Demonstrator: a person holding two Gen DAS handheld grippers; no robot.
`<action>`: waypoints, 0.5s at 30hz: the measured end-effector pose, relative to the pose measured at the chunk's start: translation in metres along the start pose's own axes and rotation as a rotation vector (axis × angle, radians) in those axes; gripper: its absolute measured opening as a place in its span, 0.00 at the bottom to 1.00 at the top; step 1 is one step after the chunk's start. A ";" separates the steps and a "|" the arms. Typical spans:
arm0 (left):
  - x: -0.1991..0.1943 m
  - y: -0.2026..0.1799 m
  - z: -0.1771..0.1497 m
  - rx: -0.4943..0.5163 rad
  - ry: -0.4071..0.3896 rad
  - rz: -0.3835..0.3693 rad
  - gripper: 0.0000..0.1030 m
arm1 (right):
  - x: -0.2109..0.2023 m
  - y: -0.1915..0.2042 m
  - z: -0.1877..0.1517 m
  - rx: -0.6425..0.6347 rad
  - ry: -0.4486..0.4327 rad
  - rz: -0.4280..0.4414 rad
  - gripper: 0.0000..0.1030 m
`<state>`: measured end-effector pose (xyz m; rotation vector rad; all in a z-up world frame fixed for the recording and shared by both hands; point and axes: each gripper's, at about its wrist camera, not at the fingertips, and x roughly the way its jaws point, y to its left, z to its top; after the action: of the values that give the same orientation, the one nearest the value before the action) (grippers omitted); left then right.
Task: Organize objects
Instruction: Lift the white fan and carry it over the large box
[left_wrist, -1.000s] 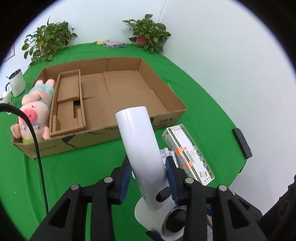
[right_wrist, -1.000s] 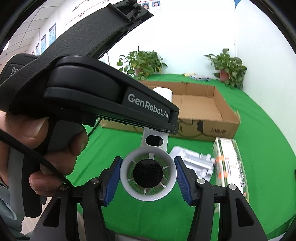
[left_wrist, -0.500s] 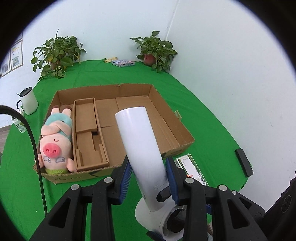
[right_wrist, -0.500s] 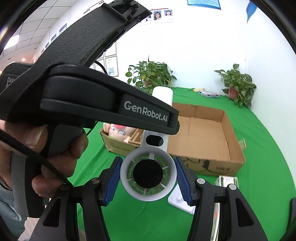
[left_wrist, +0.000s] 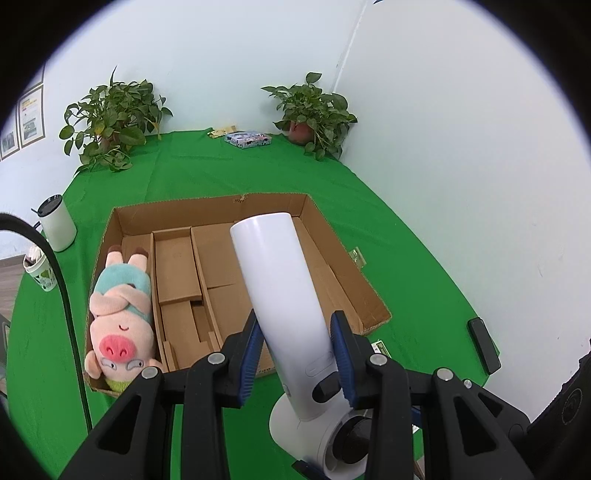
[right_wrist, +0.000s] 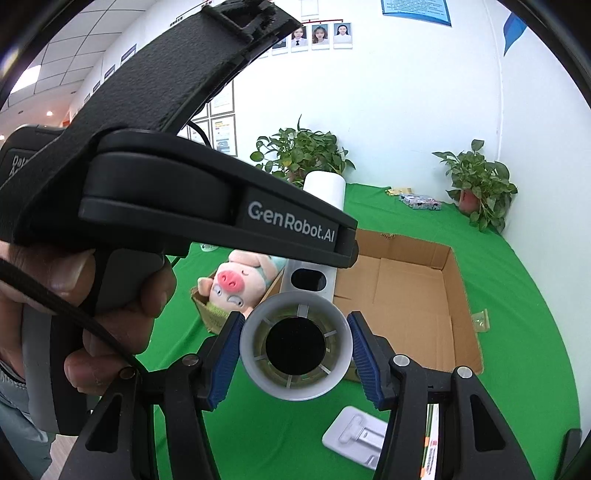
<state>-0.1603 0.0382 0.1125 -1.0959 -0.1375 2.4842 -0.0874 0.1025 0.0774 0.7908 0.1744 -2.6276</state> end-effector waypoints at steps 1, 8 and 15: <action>0.001 0.000 0.002 0.002 0.001 0.000 0.34 | 0.003 -0.003 0.005 0.000 0.003 -0.001 0.52; 0.009 0.004 0.024 -0.001 0.001 -0.006 0.34 | 0.015 -0.010 0.031 -0.026 0.025 -0.017 0.52; 0.030 0.010 0.042 0.001 0.023 -0.030 0.34 | 0.031 -0.020 0.048 -0.014 0.041 -0.034 0.52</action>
<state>-0.2119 0.0445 0.1185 -1.1132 -0.1453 2.4443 -0.1434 0.0997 0.1010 0.8451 0.2189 -2.6398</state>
